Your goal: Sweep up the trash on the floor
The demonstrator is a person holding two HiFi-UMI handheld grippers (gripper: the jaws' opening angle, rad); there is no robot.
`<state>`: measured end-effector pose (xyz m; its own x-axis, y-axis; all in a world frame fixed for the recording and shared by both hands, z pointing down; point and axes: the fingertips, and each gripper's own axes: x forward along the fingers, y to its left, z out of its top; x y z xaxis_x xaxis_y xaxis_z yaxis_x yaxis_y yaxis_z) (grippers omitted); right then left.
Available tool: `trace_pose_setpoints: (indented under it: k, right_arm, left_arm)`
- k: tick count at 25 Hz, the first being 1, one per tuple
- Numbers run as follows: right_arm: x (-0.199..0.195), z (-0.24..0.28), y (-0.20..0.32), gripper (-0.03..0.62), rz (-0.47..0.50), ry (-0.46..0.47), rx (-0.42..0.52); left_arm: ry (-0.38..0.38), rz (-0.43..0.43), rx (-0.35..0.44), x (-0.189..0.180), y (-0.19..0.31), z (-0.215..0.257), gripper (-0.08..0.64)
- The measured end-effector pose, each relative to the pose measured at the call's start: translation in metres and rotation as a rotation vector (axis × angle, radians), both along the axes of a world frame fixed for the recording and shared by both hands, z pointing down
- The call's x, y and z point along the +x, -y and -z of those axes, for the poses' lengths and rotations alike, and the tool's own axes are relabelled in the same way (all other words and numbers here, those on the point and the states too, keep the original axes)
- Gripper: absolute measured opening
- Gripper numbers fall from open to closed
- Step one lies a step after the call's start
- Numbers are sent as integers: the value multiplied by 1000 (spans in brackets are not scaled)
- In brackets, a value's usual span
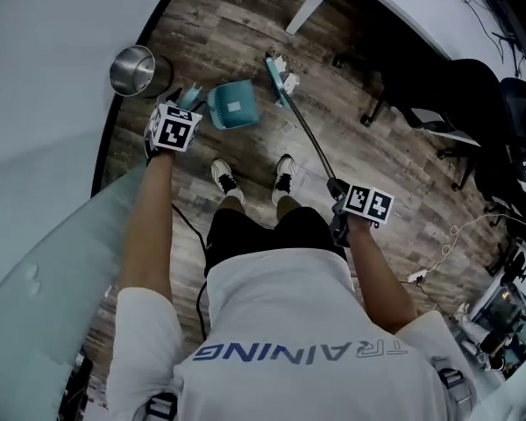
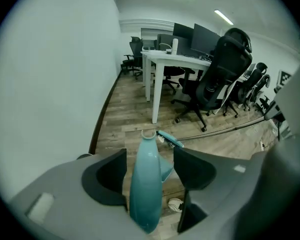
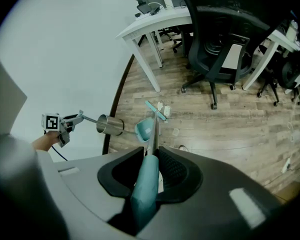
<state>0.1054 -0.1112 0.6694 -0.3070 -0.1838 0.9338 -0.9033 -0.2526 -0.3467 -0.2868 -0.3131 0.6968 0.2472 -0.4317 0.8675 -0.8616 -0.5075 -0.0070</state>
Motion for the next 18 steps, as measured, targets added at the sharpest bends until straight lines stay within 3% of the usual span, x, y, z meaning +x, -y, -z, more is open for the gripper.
trace_pose_setpoints:
  k: [3, 6, 12, 18]
  right_arm:
    - [20, 1, -10, 107, -22, -6, -12]
    - [36, -2, -16, 107, -44, -13, -25]
    - [70, -4, -31, 107, -94, -27, -50]
    - [102, -19, -48, 107, -224, -46, -96]
  left_arm:
    - [21, -4, -44, 16, 1, -17, 271]
    - [85, 28, -53, 14, 1, -25, 101]
    - [64, 24, -104, 20, -11, -24, 100]
    - [60, 6, -115, 23, -27, -22, 100]
